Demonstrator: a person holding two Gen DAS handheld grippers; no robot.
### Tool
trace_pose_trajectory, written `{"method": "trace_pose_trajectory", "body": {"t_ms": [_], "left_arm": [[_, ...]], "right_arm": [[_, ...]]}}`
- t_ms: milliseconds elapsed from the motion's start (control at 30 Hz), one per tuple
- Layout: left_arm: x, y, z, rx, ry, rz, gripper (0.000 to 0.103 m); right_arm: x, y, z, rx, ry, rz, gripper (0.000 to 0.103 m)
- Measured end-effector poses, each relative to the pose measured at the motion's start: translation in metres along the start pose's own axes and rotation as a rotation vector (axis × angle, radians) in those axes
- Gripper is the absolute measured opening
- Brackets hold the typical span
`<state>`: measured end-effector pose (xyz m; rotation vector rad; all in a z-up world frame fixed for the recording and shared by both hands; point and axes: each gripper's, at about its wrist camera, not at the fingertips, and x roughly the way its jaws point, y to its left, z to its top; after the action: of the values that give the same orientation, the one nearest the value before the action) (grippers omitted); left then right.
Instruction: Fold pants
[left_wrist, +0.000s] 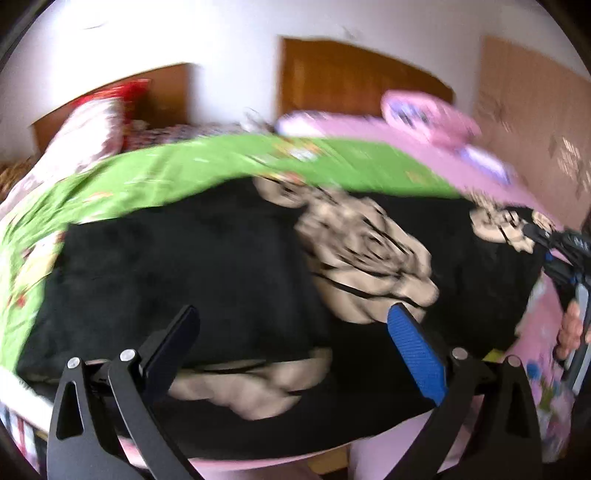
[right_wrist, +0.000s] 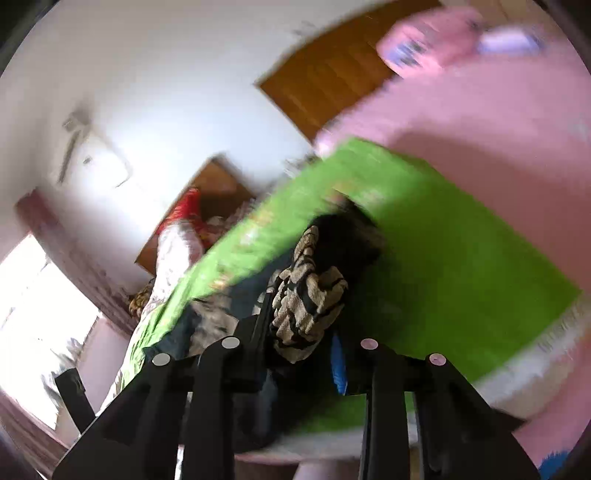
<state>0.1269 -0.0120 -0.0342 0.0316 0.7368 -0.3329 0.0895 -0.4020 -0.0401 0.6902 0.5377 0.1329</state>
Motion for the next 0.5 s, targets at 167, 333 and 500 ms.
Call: {"method": "trace_pose_trajectory", "body": {"t_ms": [167, 333, 500], "left_arm": [[-0.033, 0.07, -0.004, -0.166, -0.051, 0.099, 0.101], [-0.057, 0.133, -0.014, -0.313, -0.053, 0.145, 0.101], [-0.063, 0.184, -0.026, -0.479, 0.024, -0.044, 0.101]], "right_arm": [[0.032, 0.128, -0.006, -0.301, -0.018, 0.072, 0.026], [0.097, 0.257, -0.08, -0.652, 0.097, 0.157, 0.026], [0.134, 0.288, -0.178, -0.891, 0.186, 0.104, 0.025]]}}
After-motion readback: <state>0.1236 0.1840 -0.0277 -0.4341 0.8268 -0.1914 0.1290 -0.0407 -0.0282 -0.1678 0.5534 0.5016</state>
